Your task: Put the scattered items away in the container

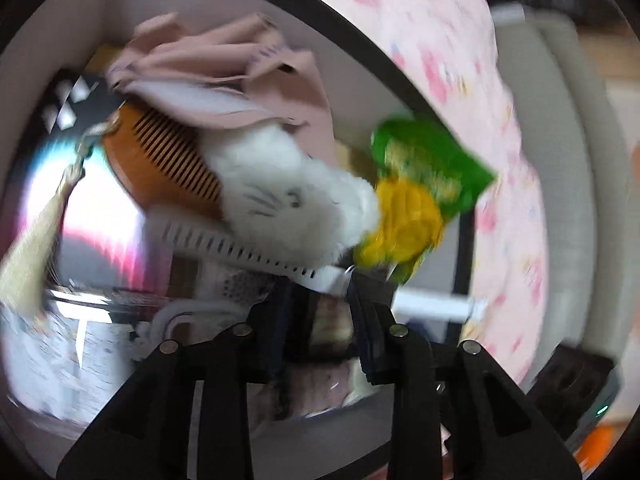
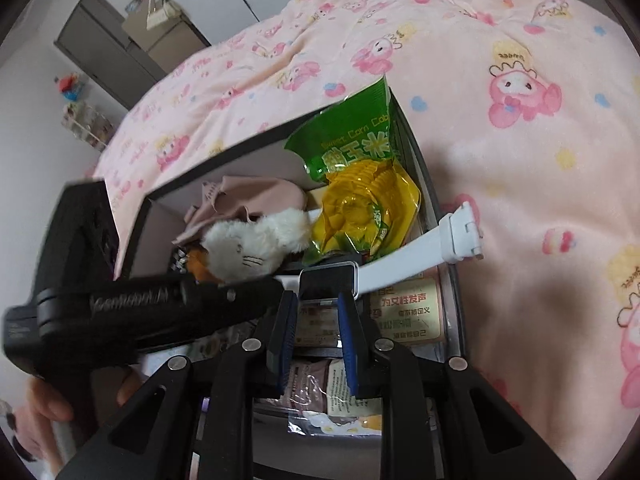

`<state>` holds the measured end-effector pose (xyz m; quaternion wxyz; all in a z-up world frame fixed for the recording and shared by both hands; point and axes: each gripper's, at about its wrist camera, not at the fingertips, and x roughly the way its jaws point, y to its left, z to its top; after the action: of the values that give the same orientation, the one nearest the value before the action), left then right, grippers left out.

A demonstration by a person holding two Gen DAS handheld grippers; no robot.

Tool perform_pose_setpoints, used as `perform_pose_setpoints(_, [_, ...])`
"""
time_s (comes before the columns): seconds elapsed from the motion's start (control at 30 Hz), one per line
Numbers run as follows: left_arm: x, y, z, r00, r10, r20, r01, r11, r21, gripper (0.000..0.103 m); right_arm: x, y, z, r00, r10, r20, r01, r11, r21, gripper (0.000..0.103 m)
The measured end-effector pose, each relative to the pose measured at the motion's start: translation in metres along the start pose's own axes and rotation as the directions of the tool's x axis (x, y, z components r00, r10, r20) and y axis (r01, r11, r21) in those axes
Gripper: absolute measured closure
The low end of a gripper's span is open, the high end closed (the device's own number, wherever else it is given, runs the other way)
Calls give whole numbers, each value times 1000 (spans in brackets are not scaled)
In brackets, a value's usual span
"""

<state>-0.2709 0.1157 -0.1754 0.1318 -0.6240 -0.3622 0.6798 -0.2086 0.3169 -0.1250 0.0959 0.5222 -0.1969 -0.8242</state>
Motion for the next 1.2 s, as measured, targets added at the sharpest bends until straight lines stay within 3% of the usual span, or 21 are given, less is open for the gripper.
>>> perform_pose_setpoints(0.03, [-1, 8, -3, 999, -39, 21, 41, 997, -68, 74, -2, -2, 1, 1000, 13, 3, -13, 1000, 13, 85])
perform_pose_setpoints(0.1, [-1, 14, -9, 998, -48, 43, 54, 988, -142, 75, -2, -3, 1, 1000, 18, 5, -18, 1000, 20, 85])
perform_pose_setpoints(0.3, [-3, 10, -5, 990, 2, 140, 20, 988, -154, 78, -3, -1, 1, 1000, 23, 16, -24, 1000, 15, 85])
perform_pose_setpoints(0.33, [-4, 10, -5, 990, -5, 144, 26, 989, -149, 93, -3, -2, 1, 999, 30, 17, -30, 999, 17, 85])
perform_pose_setpoints(0.4, [-11, 6, -8, 985, 0, 173, 19, 994, -109, 101, -1, -2, 2, 999, 40, 15, -40, 999, 19, 85])
perform_pose_setpoints(0.63, [-44, -10, -19, 972, 14, 237, -11, 1000, -13, 102, 4, 3, 2, 999, 42, 21, -42, 999, -12, 85])
perform_pose_setpoints(0.83, [-73, 9, -18, 947, 115, 301, -125, 992, 13, 102, -5, 4, 2, 998, 18, 62, -17, 1000, -11, 85])
perform_pose_setpoints(0.87, [-75, 10, -16, 950, 115, 290, -129, 991, 31, 102, -7, 5, 3, 997, 11, 77, -9, 1000, -21, 85])
perform_pose_setpoints(0.9, [-71, 11, -13, 965, 110, 236, -130, 989, 68, 99, -8, 6, 4, 996, 5, 86, -2, 1000, -28, 85])
perform_pose_setpoints(0.93, [-49, 8, -6, 985, 99, 141, -112, 990, 88, 90, -8, 7, 4, 996, 3, 85, 0, 1000, -31, 85])
perform_pose_setpoints(0.97, [-42, 12, -4, 993, 90, 73, -96, 992, 78, 82, -6, 7, 4, 997, 7, 78, -4, 999, -32, 85])
perform_pose_setpoints(1.0, [-41, 16, -5, 996, 80, 39, -82, 995, 64, 71, -4, 8, 4, 997, 12, 70, -9, 999, -34, 85])
perform_pose_setpoints(1.03, [-45, 17, -8, 995, 75, 61, -79, 994, 70, 71, -2, 10, 4, 998, 14, 60, -11, 999, -45, 85])
perform_pose_setpoints(1.1, [-61, 12, -15, 974, 157, 164, -178, 976, 126, 71, -1, 13, 4, 998, 4, 57, 0, 998, -66, 85])
perform_pose_setpoints(1.2, [-74, -7, -23, 910, 264, 319, -350, 903, 249, 71, -2, 16, 11, 997, -39, 70, 45, 996, -80, 85])
